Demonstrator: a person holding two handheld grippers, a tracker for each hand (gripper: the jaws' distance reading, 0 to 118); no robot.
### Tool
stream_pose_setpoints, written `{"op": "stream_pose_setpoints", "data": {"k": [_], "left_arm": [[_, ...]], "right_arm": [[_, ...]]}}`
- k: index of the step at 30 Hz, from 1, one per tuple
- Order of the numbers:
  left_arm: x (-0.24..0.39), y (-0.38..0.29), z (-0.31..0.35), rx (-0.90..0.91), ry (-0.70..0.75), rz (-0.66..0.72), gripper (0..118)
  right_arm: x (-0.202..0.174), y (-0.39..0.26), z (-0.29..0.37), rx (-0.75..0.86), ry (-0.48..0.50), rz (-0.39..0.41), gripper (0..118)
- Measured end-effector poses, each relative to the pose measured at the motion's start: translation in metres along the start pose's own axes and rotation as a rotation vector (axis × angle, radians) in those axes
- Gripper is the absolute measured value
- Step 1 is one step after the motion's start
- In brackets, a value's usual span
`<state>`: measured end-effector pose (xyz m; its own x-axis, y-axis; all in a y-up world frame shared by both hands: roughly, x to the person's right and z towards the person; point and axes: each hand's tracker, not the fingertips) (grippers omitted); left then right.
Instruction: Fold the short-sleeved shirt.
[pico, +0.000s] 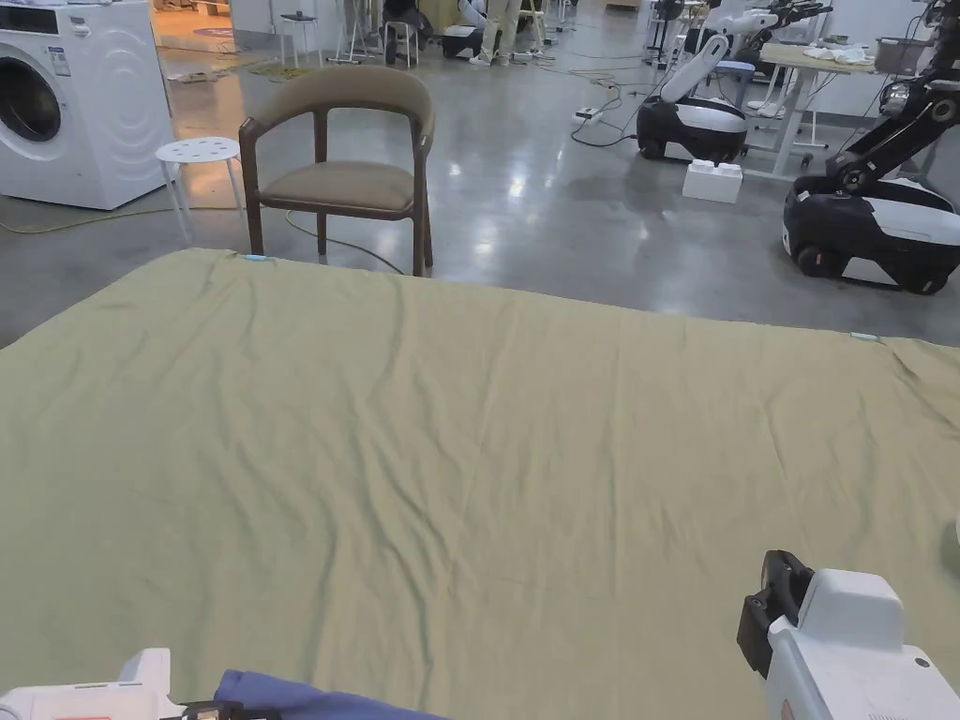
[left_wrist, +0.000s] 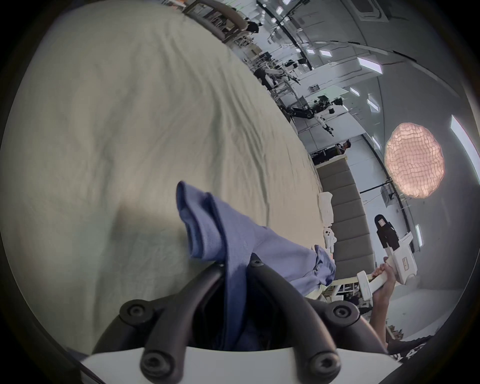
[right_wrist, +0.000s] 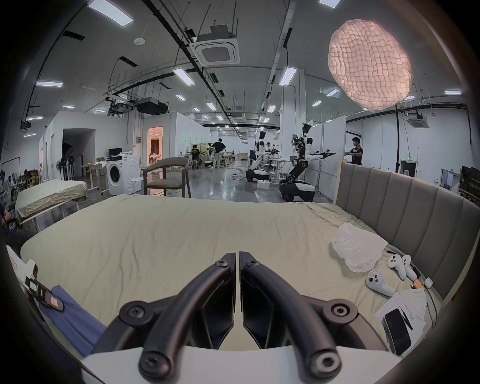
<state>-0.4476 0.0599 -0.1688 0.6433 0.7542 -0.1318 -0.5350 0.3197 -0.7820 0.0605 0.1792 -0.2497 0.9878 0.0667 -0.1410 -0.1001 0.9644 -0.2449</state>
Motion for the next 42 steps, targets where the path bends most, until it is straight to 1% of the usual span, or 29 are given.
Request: {"op": "stream_pose_setpoints", "data": {"k": [3, 7, 11, 13, 15, 19, 23, 26, 29, 31, 35, 38, 42], "left_arm": [[0.016, 0.005, 0.015, 0.021, 0.042, -0.042, 4], [0.034, 0.013, 0.050, 0.077, 0.146, -0.093, 4], [0.047, 0.019, 0.082, 0.103, 0.310, -0.169, 4], [0.049, 0.020, 0.088, 0.092, 0.356, -0.157, 4], [0.061, 0.013, 0.088, 0.085, 0.389, -0.188, 4], [0.089, 0.002, 0.078, 0.081, 0.393, -0.206, 4], [0.119, -0.010, 0.059, 0.052, 0.306, -0.228, 4], [0.137, -0.017, 0.040, 0.014, 0.210, -0.216, 4], [0.146, -0.020, 0.014, -0.042, 0.174, -0.233, 4], [0.157, -0.028, -0.009, -0.085, 0.175, -0.268, 4], [0.163, -0.041, -0.061, -0.141, 0.201, -0.263, 4], [0.165, -0.054, -0.100, -0.183, 0.268, -0.290, 4], [0.163, -0.068, -0.139, -0.221, 0.345, -0.294, 4]], "right_arm": [[0.001, 0.000, -0.001, 0.000, 0.002, -0.003, 1], [0.002, -0.002, -0.002, -0.001, 0.005, -0.007, 1], [0.002, -0.003, -0.002, -0.002, 0.014, -0.009, 1], [0.002, -0.005, -0.003, -0.004, 0.019, -0.014, 1], [0.002, -0.006, -0.005, -0.008, 0.023, -0.019, 1], [0.001, -0.008, -0.006, -0.012, 0.029, -0.030, 1], [0.002, -0.009, -0.006, -0.013, 0.035, -0.034, 1], [0.003, -0.010, -0.005, -0.012, 0.034, -0.035, 1], [0.006, -0.012, -0.004, -0.018, 0.032, -0.037, 1], [0.008, -0.015, -0.004, -0.023, 0.027, -0.041, 1], [0.014, -0.018, -0.002, -0.037, 0.014, -0.056, 1], [0.018, -0.021, 0.000, -0.043, 0.002, -0.058, 1], [0.024, -0.022, 0.002, -0.050, -0.012, -0.058, 1]]}}
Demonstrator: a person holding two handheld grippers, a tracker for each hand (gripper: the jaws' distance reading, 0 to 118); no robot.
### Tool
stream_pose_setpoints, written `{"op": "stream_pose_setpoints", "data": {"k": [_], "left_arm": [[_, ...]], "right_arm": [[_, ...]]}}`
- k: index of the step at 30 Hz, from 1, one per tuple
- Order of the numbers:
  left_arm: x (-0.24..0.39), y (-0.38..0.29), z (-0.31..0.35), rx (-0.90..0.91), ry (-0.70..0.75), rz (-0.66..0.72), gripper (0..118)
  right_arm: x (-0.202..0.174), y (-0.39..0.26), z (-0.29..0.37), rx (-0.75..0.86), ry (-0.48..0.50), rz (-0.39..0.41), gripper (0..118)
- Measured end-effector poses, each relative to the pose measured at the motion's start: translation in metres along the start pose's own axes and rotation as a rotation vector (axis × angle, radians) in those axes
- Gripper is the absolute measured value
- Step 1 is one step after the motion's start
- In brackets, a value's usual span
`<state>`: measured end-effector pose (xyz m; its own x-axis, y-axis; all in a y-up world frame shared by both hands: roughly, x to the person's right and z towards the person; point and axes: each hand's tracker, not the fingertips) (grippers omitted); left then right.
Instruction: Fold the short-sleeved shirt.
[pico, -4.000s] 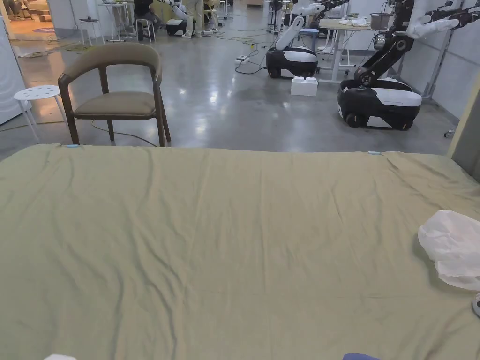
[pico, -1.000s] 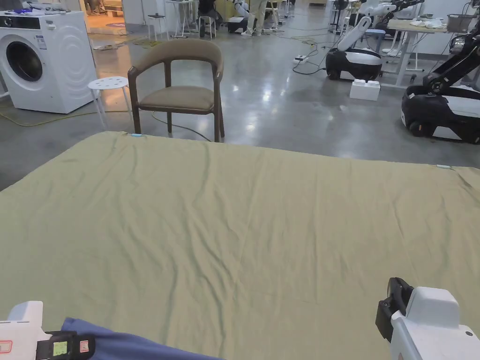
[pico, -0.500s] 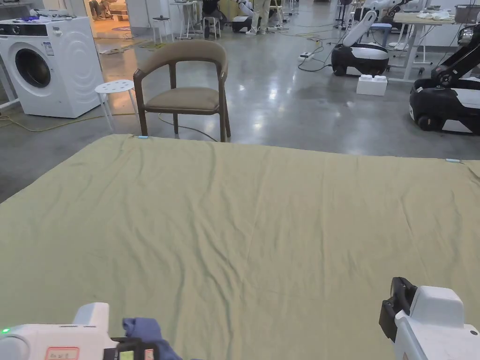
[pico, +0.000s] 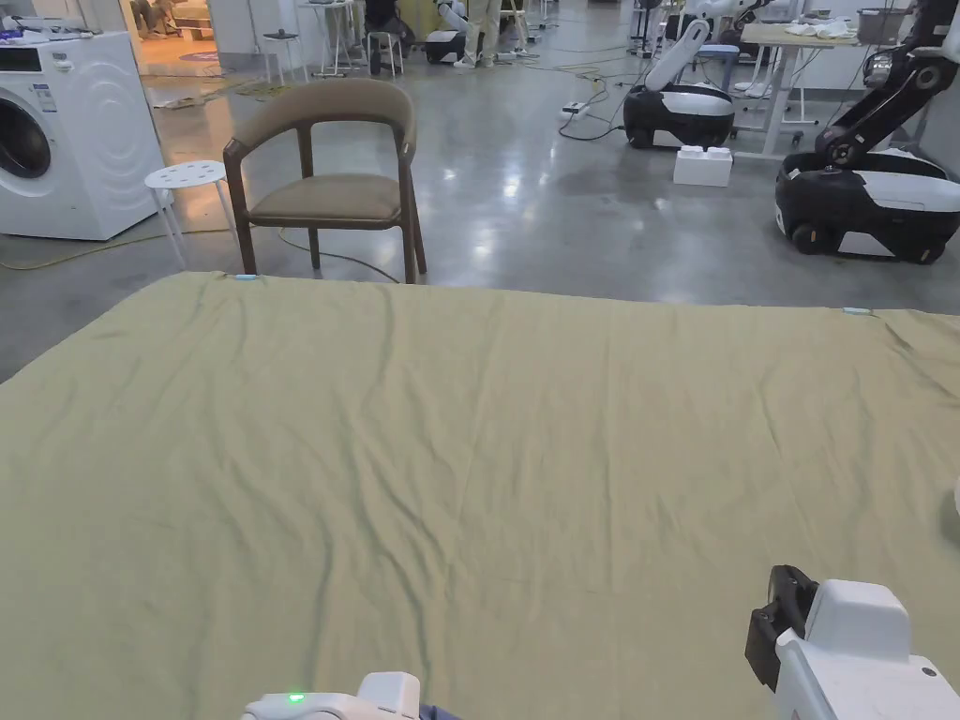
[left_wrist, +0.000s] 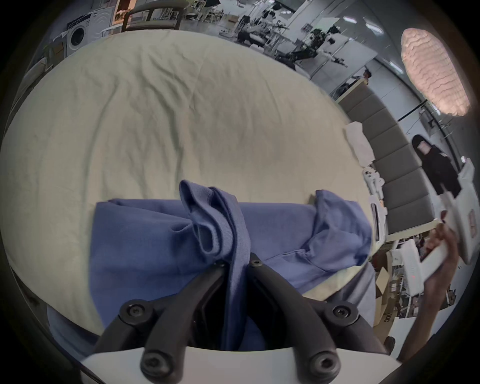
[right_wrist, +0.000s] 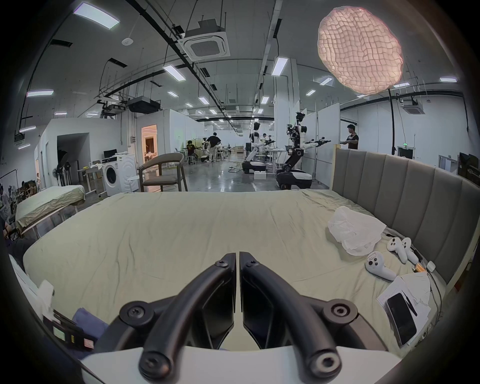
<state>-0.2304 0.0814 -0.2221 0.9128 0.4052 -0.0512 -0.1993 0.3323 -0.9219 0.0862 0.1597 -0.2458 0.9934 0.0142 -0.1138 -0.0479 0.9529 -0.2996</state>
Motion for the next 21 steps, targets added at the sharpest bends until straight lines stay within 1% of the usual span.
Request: {"op": "stream_pose_setpoints", "data": {"k": [5, 6, 7, 8, 9, 10, 12, 13, 14, 17, 18, 19, 20, 21], "left_arm": [[0.010, -0.001, -0.014, -0.003, 0.022, 0.015, 4], [0.014, -0.003, -0.014, -0.003, 0.025, 0.012, 6], [0.015, -0.002, -0.015, -0.006, 0.030, 0.011, 10], [0.015, -0.002, -0.017, -0.010, 0.036, 0.008, 16], [0.015, -0.001, -0.017, -0.015, 0.036, 0.008, 33], [0.016, -0.003, -0.015, -0.017, 0.031, 0.007, 37], [0.017, -0.003, -0.006, -0.004, -0.031, 0.003, 47], [0.020, -0.002, 0.003, 0.005, -0.052, 0.007, 58], [0.022, -0.001, 0.010, 0.023, -0.062, 0.009, 61], [0.022, 0.003, 0.036, 0.084, -0.098, 0.000, 61], [0.022, 0.004, 0.043, 0.094, -0.101, -0.006, 59], [0.020, 0.005, 0.049, 0.109, -0.100, -0.011, 55], [0.018, 0.005, 0.051, 0.121, -0.093, -0.015, 48], [0.017, 0.005, 0.051, 0.128, -0.072, -0.025, 34]], "right_arm": [[0.004, -0.002, 0.001, -0.009, -0.014, 0.002, 1], [0.005, -0.003, 0.001, -0.011, -0.016, 0.001, 1], [0.005, -0.004, 0.002, -0.013, -0.018, 0.001, 1], [0.005, -0.004, 0.001, -0.015, -0.019, 0.000, 1], [0.005, -0.004, 0.001, -0.018, -0.018, -0.003, 1], [0.005, -0.005, 0.001, -0.020, -0.017, -0.004, 1], [0.005, -0.005, 0.002, -0.023, -0.016, -0.003, 1], [0.005, -0.005, 0.002, -0.022, -0.018, 0.000, 1], [0.005, -0.005, 0.003, -0.021, -0.018, 0.001, 1], [0.007, -0.004, 0.004, -0.020, -0.020, 0.002, 1], [0.007, -0.004, 0.005, -0.019, -0.021, 0.002, 1], [0.008, -0.003, 0.005, -0.018, -0.024, 0.001, 1], [0.008, -0.003, 0.005, -0.017, -0.024, -0.001, 1], [0.009, -0.003, 0.005, -0.017, -0.025, -0.004, 1]]}}
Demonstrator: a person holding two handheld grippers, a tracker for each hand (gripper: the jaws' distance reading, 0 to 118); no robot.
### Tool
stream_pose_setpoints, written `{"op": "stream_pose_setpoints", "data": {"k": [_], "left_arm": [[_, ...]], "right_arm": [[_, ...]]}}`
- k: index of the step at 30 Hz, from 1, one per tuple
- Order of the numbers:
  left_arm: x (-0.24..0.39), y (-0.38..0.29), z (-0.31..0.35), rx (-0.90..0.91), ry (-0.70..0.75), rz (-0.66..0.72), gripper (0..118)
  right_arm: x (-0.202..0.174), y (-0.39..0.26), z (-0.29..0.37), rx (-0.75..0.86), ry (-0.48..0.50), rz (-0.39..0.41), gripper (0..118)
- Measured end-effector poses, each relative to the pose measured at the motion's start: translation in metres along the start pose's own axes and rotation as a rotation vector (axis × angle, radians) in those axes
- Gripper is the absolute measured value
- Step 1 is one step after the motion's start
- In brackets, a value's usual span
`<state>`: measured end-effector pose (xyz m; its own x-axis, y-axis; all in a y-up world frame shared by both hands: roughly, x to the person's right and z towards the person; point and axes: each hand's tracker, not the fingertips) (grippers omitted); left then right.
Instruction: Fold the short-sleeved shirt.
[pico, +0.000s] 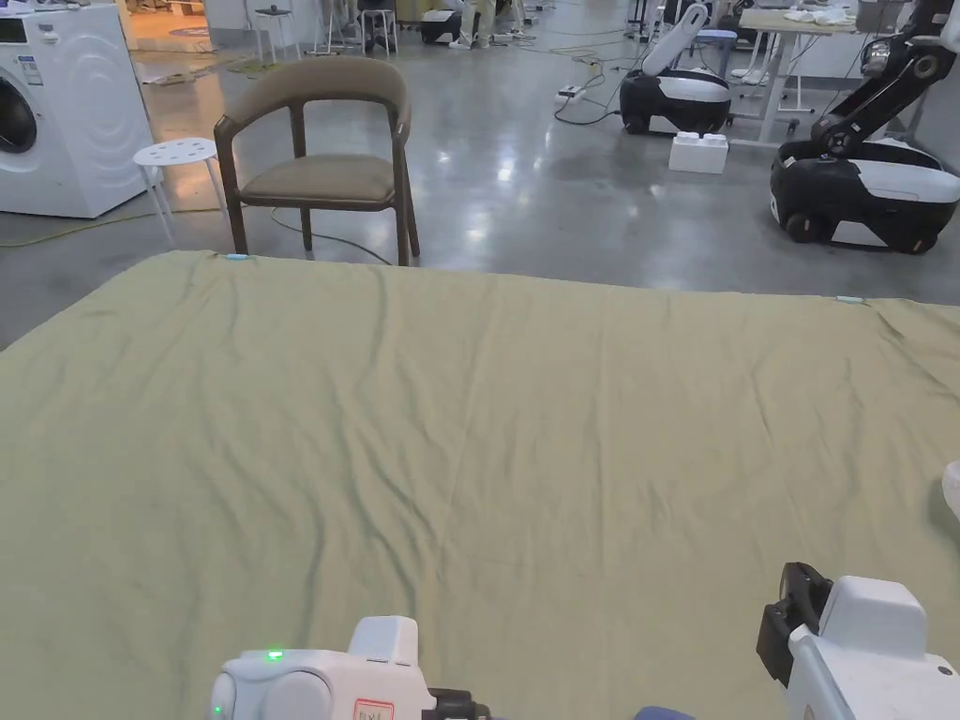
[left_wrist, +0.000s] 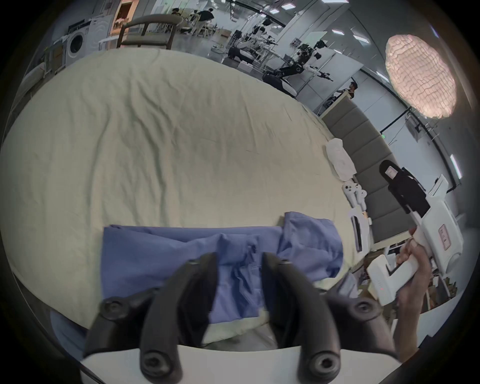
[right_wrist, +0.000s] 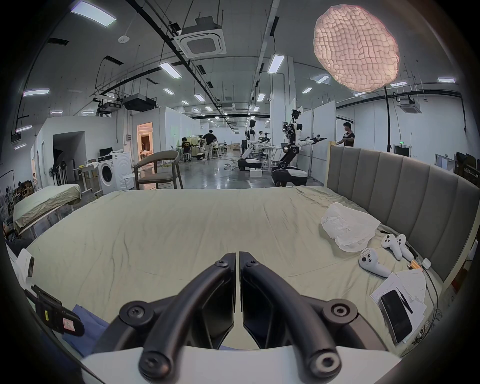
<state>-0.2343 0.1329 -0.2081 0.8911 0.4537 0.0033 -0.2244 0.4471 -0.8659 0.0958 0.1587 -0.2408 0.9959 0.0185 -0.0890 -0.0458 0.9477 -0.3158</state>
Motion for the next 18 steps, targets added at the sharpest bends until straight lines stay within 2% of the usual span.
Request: {"op": "stream_pose_setpoints", "data": {"k": [1, 3, 6, 10, 13, 18], "left_arm": [[-0.001, -0.001, -0.002, -0.005, 0.037, -0.018, 24], [-0.007, -0.006, -0.013, -0.040, 0.102, -0.025, 11], [-0.011, -0.017, -0.037, -0.129, 0.097, -0.033, 6], [-0.002, -0.036, -0.065, -0.234, 0.067, -0.076, 4], [0.007, -0.045, -0.072, -0.212, -0.009, -0.037, 4], [0.012, -0.051, -0.086, -0.194, -0.009, -0.055, 3]], "right_arm": [[0.000, 0.000, 0.000, 0.000, -0.001, -0.001, 1], [0.001, 0.000, 0.001, -0.003, -0.001, -0.004, 1], [0.000, -0.002, 0.002, -0.006, -0.001, -0.004, 1], [0.001, -0.005, 0.002, -0.015, -0.001, -0.002, 1], [0.003, -0.008, 0.002, -0.021, -0.004, -0.002, 1], [0.004, -0.008, 0.002, -0.025, -0.007, 0.000, 1]]}}
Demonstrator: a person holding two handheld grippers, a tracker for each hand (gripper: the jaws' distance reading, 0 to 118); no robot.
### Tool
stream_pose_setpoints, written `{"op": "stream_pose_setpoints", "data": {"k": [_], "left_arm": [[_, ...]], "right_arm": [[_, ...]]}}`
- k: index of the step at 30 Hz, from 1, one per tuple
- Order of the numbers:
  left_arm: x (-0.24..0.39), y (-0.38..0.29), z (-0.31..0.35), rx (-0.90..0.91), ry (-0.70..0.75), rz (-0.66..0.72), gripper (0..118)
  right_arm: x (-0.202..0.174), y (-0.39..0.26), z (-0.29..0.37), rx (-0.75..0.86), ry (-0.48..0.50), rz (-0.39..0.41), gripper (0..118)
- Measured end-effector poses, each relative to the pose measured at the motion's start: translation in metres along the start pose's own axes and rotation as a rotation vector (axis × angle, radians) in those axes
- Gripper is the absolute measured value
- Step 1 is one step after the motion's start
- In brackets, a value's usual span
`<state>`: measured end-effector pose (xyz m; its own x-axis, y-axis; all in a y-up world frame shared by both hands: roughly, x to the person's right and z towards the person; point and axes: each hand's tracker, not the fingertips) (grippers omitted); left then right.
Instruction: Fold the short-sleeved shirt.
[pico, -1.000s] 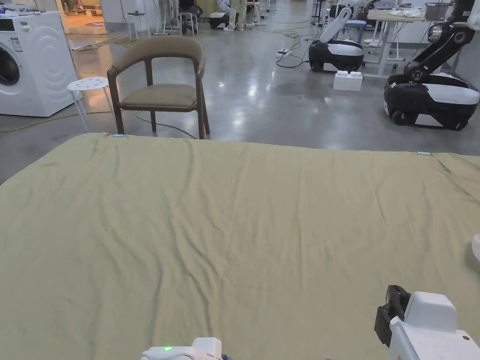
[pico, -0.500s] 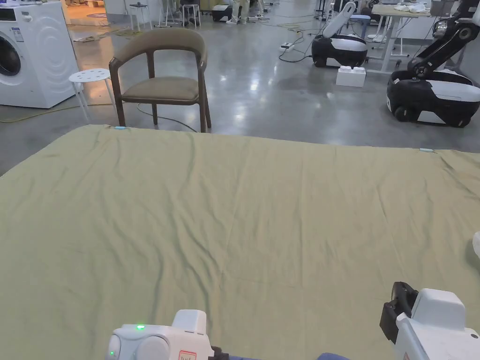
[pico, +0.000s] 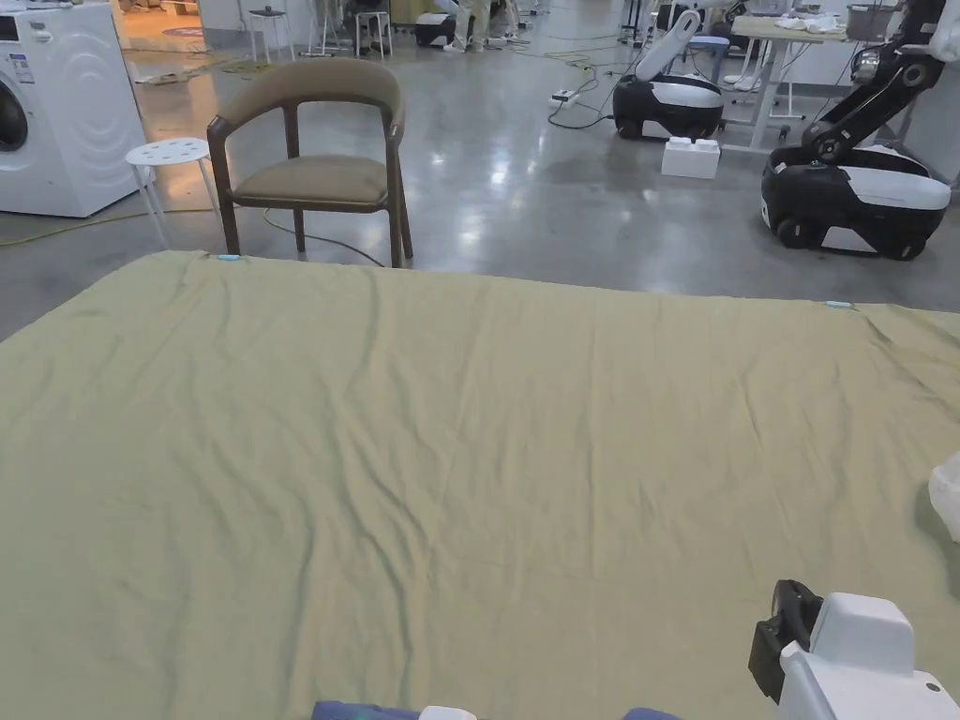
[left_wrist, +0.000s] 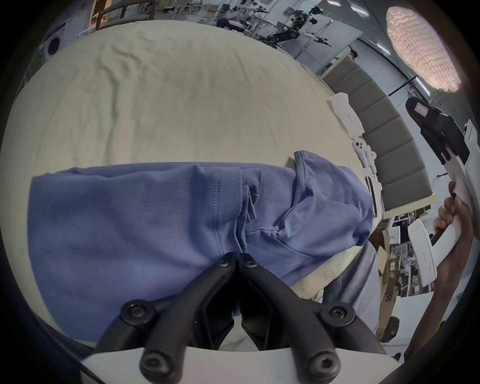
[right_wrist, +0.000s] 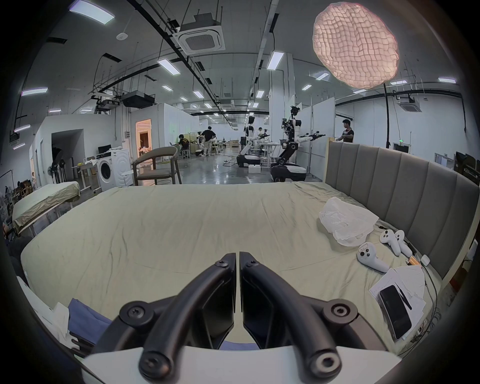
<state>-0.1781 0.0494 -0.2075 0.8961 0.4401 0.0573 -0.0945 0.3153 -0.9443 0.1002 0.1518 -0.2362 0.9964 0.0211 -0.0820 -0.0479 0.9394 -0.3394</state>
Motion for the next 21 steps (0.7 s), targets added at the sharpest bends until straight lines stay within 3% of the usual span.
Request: {"op": "stream_pose_setpoints", "data": {"k": [7, 8, 15, 21], "left_arm": [[-0.011, 0.003, 0.006, 0.036, -0.071, 0.046, 4], [-0.014, 0.004, 0.013, 0.041, -0.074, 0.055, 8], [-0.068, 0.001, 0.095, 0.229, -0.101, 0.070, 67], [-0.146, -0.005, 0.123, 0.287, -0.099, 0.161, 74]], "right_arm": [[0.001, -0.001, -0.001, 0.005, 0.004, -0.002, 1], [0.001, -0.001, 0.000, 0.012, 0.006, -0.002, 1], [0.001, 0.009, 0.004, 0.073, 0.011, 0.012, 1], [-0.003, 0.015, 0.001, 0.086, 0.021, 0.009, 1]]}}
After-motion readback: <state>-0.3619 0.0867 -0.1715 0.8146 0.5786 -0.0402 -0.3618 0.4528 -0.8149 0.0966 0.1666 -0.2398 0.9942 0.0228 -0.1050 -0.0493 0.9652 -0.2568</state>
